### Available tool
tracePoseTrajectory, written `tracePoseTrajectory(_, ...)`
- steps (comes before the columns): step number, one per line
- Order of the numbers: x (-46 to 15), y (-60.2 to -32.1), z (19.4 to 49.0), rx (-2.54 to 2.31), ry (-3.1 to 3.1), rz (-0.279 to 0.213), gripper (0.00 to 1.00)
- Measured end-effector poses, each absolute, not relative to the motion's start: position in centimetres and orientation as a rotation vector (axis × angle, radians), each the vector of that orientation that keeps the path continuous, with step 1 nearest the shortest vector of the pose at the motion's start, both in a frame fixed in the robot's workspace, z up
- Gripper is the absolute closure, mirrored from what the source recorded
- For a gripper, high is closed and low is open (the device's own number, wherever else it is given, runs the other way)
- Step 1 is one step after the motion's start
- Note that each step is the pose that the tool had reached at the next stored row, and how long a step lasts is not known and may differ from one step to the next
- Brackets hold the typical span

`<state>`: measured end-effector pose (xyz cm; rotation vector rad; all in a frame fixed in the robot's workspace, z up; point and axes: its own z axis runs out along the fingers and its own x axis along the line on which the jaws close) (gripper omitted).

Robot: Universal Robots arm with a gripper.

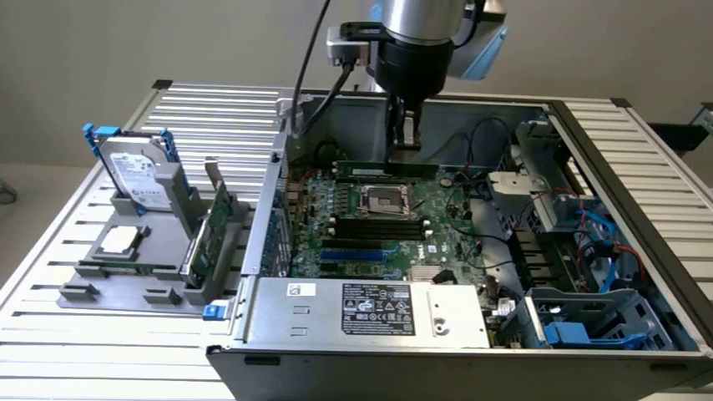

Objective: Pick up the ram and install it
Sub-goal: 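Insert the ram into the slot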

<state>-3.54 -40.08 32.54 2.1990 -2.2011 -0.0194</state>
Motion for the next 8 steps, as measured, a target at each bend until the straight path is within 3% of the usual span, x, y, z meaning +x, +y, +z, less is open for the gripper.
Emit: tracePoseTrajectory(8,-3.5,-40.1,31.1,2.204,-2.196,-0.019,0.87)
